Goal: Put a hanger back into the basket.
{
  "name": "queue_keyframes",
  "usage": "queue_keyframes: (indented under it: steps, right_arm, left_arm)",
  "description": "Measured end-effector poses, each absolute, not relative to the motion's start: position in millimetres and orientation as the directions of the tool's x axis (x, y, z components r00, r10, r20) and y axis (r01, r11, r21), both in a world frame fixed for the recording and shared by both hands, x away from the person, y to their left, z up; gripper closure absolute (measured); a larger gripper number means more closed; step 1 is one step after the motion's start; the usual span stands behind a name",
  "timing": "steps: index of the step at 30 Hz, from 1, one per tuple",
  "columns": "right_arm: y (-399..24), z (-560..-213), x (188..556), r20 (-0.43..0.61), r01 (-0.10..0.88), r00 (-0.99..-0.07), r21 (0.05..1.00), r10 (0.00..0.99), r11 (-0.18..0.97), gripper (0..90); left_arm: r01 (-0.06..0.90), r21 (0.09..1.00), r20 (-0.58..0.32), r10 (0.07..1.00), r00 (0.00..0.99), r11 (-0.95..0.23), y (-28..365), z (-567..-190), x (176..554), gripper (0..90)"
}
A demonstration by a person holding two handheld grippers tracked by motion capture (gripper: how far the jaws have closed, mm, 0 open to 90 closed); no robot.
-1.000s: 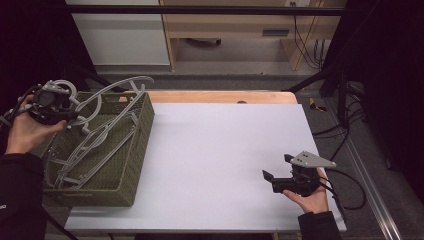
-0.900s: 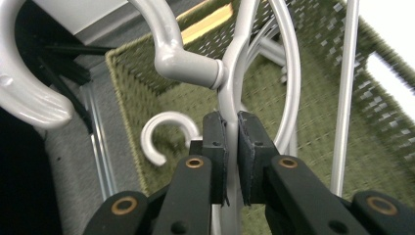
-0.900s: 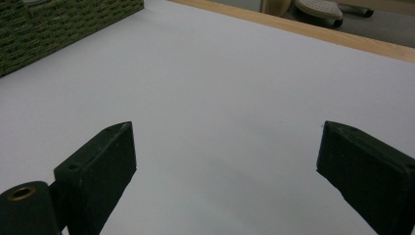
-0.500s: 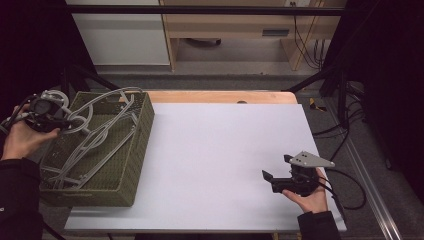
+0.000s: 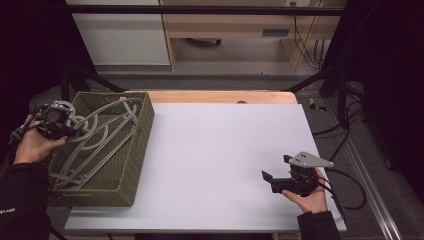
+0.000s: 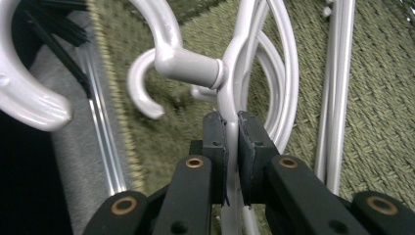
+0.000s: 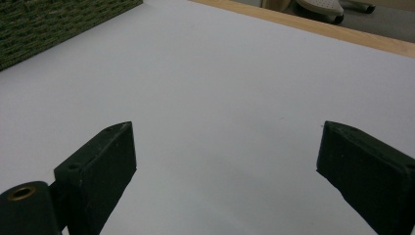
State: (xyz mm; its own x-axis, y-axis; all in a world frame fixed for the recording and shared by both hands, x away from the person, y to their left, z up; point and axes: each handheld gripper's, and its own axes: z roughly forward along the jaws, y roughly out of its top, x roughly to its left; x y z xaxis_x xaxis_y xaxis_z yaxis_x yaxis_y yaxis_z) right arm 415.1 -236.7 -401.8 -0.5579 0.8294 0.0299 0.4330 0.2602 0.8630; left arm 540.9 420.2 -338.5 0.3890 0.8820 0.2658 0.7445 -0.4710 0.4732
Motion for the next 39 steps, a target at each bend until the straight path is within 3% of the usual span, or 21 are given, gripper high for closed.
queue_keyframes:
  steps: [6,15,21,24,28,32,39]
  right_arm:
    - [-237,-402,415,0.031,0.432,-0.559,0.863,0.828,0.26,8.1]
    - [-237,-401,415,0.035,0.435,-0.553,0.864,0.832,0.252,8.1]
    - [-237,-401,415,0.026,0.427,-0.561,0.865,0.827,0.262,8.0]
    - [-236,-401,415,0.031,0.43,-0.556,0.866,0.83,0.256,8.0]
    - [-237,-400,415,0.03,0.425,-0.554,0.87,0.832,0.251,7.9]
    - [-237,-400,415,0.022,0.416,-0.553,0.874,0.833,0.253,7.6]
    - [-238,-399,415,0.029,0.404,-0.544,0.885,0.839,0.231,6.3]
  left_arm:
    - [0.759,0.477,0.209,0.896,0.391,-0.443,420,-358,543,83.1]
    - [0.775,0.498,0.193,0.921,0.338,-0.389,421,-376,546,80.9]
    - [0.765,0.543,0.137,0.935,0.327,-0.347,426,-376,538,69.9]
    - [0.733,0.598,0.119,0.94,0.319,-0.324,427,-372,529,62.6]
    - [0.679,0.686,0.028,0.942,0.335,-0.262,427,-365,517,56.5]
    - [0.578,0.788,-0.024,0.928,0.373,-0.212,420,-351,495,50.7]
    - [0.446,0.878,-0.062,0.881,0.469,-0.175,390,-338,464,35.6]
